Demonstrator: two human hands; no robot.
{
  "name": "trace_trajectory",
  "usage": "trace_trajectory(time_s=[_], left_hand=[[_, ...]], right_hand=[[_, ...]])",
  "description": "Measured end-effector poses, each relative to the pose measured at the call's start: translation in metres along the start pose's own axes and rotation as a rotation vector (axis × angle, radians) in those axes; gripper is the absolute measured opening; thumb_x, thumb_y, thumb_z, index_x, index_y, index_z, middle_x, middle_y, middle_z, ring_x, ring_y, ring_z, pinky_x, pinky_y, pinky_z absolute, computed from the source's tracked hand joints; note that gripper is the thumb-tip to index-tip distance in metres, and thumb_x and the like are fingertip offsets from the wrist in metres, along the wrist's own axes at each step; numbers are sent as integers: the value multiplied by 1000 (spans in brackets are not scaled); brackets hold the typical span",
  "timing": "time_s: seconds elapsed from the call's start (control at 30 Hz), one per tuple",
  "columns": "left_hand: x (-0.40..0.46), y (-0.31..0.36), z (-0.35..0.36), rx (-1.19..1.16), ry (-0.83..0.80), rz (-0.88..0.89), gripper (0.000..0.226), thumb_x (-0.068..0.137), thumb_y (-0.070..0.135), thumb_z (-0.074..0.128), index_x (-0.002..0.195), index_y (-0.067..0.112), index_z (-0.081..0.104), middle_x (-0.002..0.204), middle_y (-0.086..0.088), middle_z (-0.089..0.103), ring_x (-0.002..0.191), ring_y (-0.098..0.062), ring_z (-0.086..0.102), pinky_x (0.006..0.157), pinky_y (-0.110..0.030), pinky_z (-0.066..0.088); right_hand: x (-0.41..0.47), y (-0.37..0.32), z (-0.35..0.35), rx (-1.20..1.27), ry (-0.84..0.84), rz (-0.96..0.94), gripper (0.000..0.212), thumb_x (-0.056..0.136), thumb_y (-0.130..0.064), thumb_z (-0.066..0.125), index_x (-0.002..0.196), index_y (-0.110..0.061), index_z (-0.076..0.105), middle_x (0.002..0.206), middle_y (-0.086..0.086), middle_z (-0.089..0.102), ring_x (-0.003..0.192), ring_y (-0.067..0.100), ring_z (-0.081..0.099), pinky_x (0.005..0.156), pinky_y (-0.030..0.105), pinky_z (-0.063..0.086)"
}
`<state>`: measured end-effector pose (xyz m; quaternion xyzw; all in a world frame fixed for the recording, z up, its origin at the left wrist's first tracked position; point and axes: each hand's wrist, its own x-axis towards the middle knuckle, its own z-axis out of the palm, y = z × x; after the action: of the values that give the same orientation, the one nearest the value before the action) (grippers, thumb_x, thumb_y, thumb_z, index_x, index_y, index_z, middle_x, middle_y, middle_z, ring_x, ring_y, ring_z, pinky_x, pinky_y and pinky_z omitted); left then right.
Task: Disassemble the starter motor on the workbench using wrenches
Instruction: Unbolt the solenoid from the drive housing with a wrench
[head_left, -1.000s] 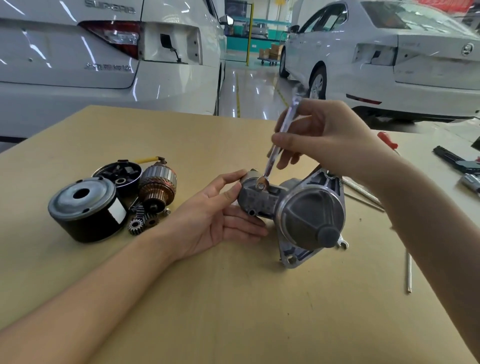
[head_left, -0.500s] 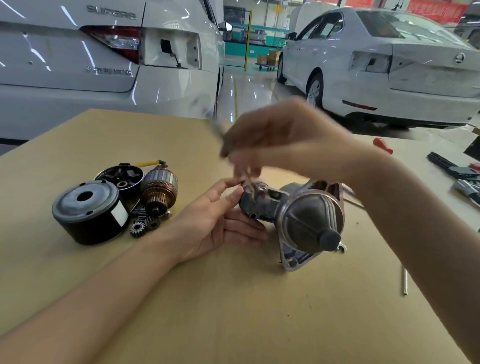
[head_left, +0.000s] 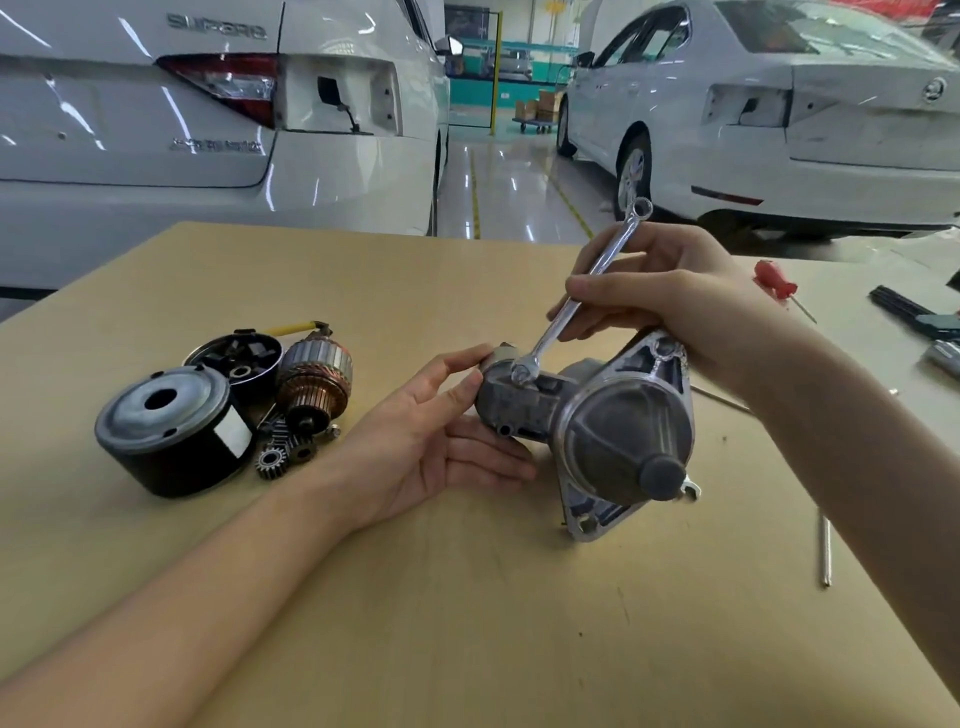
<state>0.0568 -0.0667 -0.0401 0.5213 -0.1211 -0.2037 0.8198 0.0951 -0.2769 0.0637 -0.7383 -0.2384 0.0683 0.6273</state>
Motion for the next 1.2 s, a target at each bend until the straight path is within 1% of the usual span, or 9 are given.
trace_trajectory(time_s=[0.17, 0.27, 0.43, 0.67, 0.8, 0.87, 1.03, 1.1, 1.2], left_hand=[[0, 0, -1, -8, -20, -2, 40, 89, 30, 49, 129, 24, 44, 80, -29, 70, 73, -36, 72, 62, -37, 59], [-1, 0, 0, -12, -12, 1, 42, 88, 30, 50, 129, 24, 44, 79, -29, 70, 71, -36, 72, 60, -35, 58], [-1, 1, 0, 0, -4, -15, 46, 86, 30, 51, 131, 24, 42, 80, -30, 70, 73, -37, 72, 60, -35, 59], [-1, 2, 1, 0, 4, -19, 46, 87, 30, 51, 131, 24, 42, 81, -30, 69, 73, -37, 72, 60, -36, 59], [-2, 2, 2, 1, 9, -15, 47, 85, 30, 51, 131, 23, 42, 79, -30, 69, 71, -37, 72, 57, -34, 58], [-3, 3, 3, 9, 8, -13, 48, 85, 30, 52, 131, 23, 42, 79, -29, 69, 71, -37, 72, 57, -34, 58], [-3, 2, 3, 25, 10, -4, 47, 85, 31, 51, 131, 24, 42, 79, -28, 70, 72, -36, 72, 59, -34, 59], [-2, 1, 2, 31, 6, -4, 47, 86, 31, 51, 131, 24, 42, 80, -28, 70, 73, -36, 72, 62, -36, 60], [-2, 1, 1, 32, 3, -2, 45, 87, 31, 50, 131, 24, 42, 82, -29, 70, 74, -36, 72, 63, -36, 59]], right_hand=[[-3, -2, -1, -76, -19, -24, 19, 73, -10, 69, 90, -4, 63, 83, 17, 74, 78, 32, 72, 69, 27, 58], [-5, -6, 0, -143, -26, -55, 17, 77, -7, 69, 91, -2, 62, 81, 16, 74, 75, 31, 72, 71, 31, 59], [-6, -11, 5, -259, -18, -99, 15, 83, -6, 68, 94, 1, 60, 76, 13, 74, 70, 28, 73, 72, 37, 60], [-6, -11, 9, -287, 17, -105, 15, 84, -7, 68, 94, -1, 61, 76, 12, 74, 68, 25, 73, 73, 40, 59], [-4, -13, 7, -306, -8, -104, 21, 83, -7, 68, 97, 6, 59, 78, 14, 74, 70, 26, 73, 75, 43, 58], [-3, -11, 6, -308, -17, -101, 21, 84, -6, 67, 97, 7, 58, 78, 14, 74, 70, 25, 73, 75, 43, 57], [0, -6, 1, -263, -49, -75, 18, 82, -9, 67, 95, 1, 60, 79, 12, 74, 74, 27, 73, 77, 41, 58], [0, -5, -1, -252, -59, -72, 20, 82, -9, 67, 96, 2, 60, 80, 13, 74, 75, 27, 73, 78, 41, 58], [4, -8, -2, -267, -98, -64, 19, 84, -7, 65, 99, 4, 58, 81, 13, 74, 76, 27, 73, 76, 36, 59]])
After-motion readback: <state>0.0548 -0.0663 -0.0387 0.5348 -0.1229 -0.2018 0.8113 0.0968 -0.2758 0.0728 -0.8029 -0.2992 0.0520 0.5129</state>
